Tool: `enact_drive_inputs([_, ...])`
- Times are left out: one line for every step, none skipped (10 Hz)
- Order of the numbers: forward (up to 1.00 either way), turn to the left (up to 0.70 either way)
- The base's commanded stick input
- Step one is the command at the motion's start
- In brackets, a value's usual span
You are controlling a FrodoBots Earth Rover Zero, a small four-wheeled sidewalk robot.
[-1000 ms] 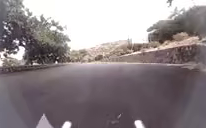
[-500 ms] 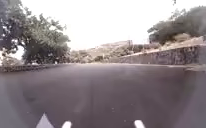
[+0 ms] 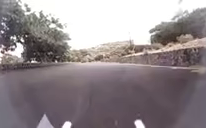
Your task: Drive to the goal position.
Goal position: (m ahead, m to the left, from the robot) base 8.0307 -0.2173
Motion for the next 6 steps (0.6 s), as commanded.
enact_drive_inputs([0.70, 0.00])
enact_drive_inputs([0.70, 0.00])
enact_drive_inputs([0.70, 0.00])
enact_drive_inputs([0.70, 0.00])
enact_drive_inputs([0.70, 0.00])
enact_drive_inputs([0.70, 0.00])
